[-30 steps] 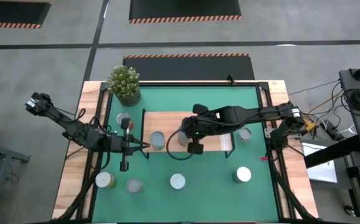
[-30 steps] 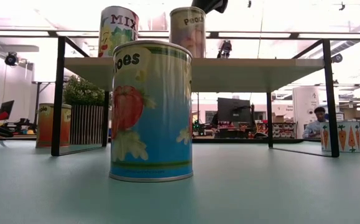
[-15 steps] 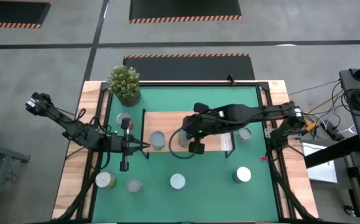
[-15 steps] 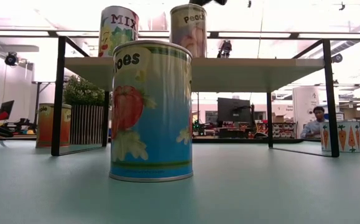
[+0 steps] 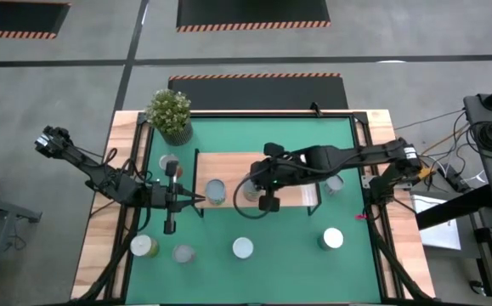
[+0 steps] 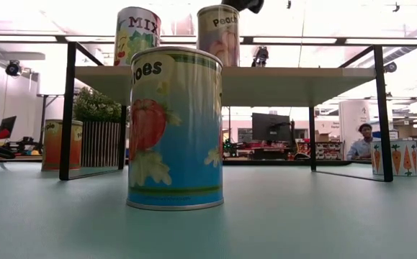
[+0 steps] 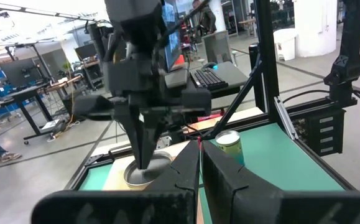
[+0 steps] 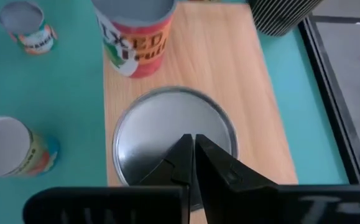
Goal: Pick and place cans onto a shelf
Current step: Put the canned of peaches on the shelf, then put the canned of oranges on the shelf
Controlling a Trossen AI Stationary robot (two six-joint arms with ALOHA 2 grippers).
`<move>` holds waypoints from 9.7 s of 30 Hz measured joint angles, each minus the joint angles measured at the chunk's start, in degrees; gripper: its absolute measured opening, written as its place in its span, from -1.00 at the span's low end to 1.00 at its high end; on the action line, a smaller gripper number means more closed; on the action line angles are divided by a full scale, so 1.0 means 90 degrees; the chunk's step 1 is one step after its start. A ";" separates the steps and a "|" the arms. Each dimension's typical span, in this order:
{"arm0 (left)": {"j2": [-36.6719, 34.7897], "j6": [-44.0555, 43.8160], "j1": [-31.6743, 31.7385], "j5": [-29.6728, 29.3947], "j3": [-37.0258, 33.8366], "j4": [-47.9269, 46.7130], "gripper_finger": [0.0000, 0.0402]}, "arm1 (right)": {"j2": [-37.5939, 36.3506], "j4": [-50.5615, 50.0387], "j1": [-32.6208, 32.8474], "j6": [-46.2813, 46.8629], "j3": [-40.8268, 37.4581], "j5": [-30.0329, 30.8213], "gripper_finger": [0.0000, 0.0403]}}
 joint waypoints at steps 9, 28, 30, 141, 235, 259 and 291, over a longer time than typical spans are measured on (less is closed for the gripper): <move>0.0000 0.0002 0.0002 0.0000 0.0000 0.0000 -1.00 | -0.0046 0.0737 0.0000 -0.0030 -0.0588 0.0114 -0.96; 0.0000 0.0002 0.0001 0.0000 0.0000 0.0022 -1.00 | -0.0012 0.1883 -0.0801 -0.0811 -0.0978 0.0559 -0.96; -0.0002 0.0002 0.0002 0.0000 0.0000 0.0022 -1.00 | -0.0012 0.1883 -0.0921 -0.0826 -0.0978 0.0559 -0.96; 0.4461 -1.6987 -0.3436 0.3169 0.3043 -1.0178 0.61 | -0.3966 0.5923 0.1324 -0.2244 -0.5563 -0.0340 -0.96; 0.4949 -1.7432 -0.3621 0.3171 0.3548 -1.0680 0.80 | -0.3963 0.5726 0.1324 -0.2127 -0.5566 -0.0335 -0.96; 0.5467 -1.7388 -0.3621 0.3041 0.3462 -1.0588 0.80 | -0.3963 0.5651 0.1322 -0.2127 -0.5566 -0.0335 -0.96; 0.5685 -1.7200 -0.3589 0.2427 0.4502 -1.0899 0.53 | -0.3963 0.5651 0.1323 -0.2129 -0.5566 -0.0330 -0.96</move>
